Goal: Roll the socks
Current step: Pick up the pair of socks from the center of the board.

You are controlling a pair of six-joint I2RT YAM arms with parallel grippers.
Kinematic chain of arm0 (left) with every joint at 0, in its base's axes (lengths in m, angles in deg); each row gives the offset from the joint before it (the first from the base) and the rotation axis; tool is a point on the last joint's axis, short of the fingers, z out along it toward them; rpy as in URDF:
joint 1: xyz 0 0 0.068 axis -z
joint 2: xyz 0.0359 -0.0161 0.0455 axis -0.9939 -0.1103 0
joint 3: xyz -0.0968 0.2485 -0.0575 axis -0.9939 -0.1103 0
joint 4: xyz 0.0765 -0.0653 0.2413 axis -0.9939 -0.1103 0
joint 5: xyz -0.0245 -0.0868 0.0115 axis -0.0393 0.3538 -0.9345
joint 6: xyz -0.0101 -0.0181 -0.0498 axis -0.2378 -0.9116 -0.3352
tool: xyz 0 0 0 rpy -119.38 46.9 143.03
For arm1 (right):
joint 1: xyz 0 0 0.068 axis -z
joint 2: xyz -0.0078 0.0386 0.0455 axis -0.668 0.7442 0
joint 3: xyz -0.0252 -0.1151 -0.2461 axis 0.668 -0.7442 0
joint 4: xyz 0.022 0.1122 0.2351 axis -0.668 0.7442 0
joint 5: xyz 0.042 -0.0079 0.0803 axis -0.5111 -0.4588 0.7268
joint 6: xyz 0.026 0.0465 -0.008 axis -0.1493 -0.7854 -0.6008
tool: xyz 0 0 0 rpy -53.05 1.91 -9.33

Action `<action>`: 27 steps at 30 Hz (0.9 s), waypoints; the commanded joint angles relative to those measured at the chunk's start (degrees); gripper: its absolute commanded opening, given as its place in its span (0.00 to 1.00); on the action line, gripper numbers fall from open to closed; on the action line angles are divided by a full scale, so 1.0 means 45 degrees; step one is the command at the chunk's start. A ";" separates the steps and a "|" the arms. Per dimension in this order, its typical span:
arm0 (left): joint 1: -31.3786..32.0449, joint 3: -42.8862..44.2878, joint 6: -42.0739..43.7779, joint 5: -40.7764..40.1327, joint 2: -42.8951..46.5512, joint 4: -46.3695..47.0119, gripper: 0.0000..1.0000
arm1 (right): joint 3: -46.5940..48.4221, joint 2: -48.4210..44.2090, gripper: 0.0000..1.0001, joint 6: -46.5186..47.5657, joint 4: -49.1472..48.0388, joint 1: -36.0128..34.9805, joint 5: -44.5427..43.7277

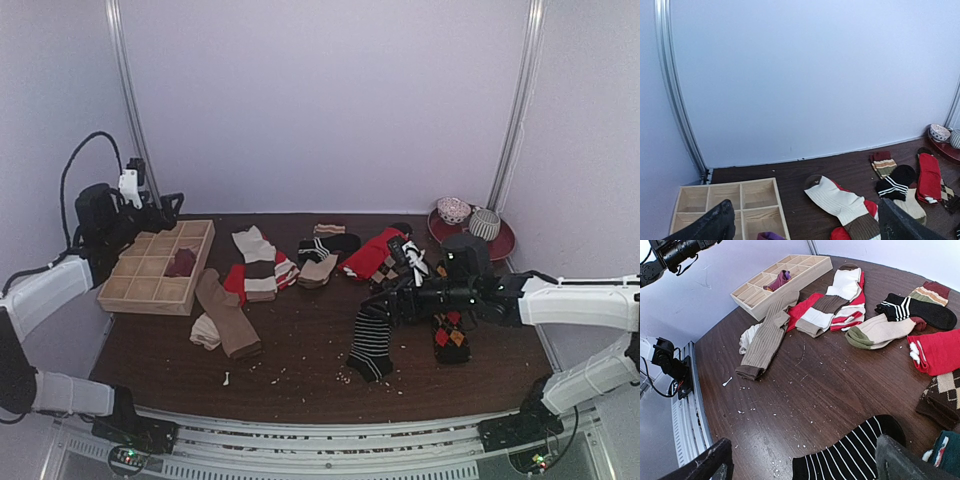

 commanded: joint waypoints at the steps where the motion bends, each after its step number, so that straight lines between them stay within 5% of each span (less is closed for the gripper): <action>1: 0.0702 -0.0562 -0.0720 0.1100 -0.0020 0.1301 0.98 | -0.0917 -0.0234 1.00 -0.0400 -0.0567 -0.0198 -0.0427; 5: 0.3641 -0.0599 0.0877 -0.2069 -0.0224 -0.0254 0.98 | -0.2734 -0.0246 0.98 0.0263 -0.1791 -0.0707 -0.1437; 15: 0.7743 -0.2449 0.0500 -0.2721 -0.0900 0.1012 0.98 | -0.4530 -0.0057 0.91 0.3340 -0.4024 -0.3216 -0.3891; 27: 0.9253 -0.3047 0.0545 -0.2905 -0.1417 0.1387 0.98 | -0.3523 0.2350 0.83 0.4262 -0.3649 -0.3781 -0.4195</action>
